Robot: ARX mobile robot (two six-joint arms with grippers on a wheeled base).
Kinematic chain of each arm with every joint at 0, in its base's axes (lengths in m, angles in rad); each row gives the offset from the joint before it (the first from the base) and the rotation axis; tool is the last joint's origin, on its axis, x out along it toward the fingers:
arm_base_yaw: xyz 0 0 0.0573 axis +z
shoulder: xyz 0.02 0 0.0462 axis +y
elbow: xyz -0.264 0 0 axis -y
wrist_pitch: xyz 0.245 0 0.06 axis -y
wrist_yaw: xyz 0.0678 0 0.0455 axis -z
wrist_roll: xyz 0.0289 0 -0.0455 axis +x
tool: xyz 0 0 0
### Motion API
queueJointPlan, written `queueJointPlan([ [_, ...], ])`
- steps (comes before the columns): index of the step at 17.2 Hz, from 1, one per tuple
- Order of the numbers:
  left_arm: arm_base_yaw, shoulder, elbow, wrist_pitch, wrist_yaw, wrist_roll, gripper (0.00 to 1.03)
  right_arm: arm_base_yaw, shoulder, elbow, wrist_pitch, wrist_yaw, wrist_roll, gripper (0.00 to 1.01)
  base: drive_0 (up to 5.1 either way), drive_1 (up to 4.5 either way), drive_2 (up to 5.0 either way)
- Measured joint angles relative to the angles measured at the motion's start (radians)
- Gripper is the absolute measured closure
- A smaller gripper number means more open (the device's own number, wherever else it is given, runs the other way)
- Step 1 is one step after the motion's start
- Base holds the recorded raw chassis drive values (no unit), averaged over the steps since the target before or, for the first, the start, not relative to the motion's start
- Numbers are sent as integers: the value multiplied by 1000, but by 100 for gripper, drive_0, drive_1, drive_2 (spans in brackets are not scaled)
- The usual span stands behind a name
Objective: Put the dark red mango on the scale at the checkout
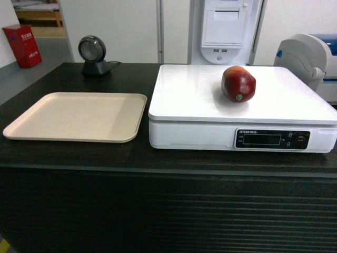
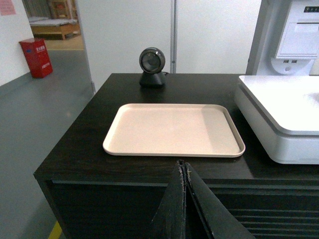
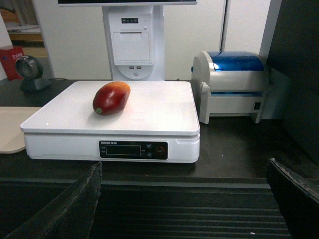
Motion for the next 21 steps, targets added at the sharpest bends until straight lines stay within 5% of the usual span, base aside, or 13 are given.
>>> queueJointPlan([
  [18,0,-409,0,-392,0,0,101,0,0,0,0,0,0,3,0,0,0],
  [20,0,-571,0,-570,0,0,101,0,0,0,0,0,0,3,0,0,0],
  [21,0,-572,6,-560,-2,1,101,0,0,0,0,0,0,3,0,0,0],
])
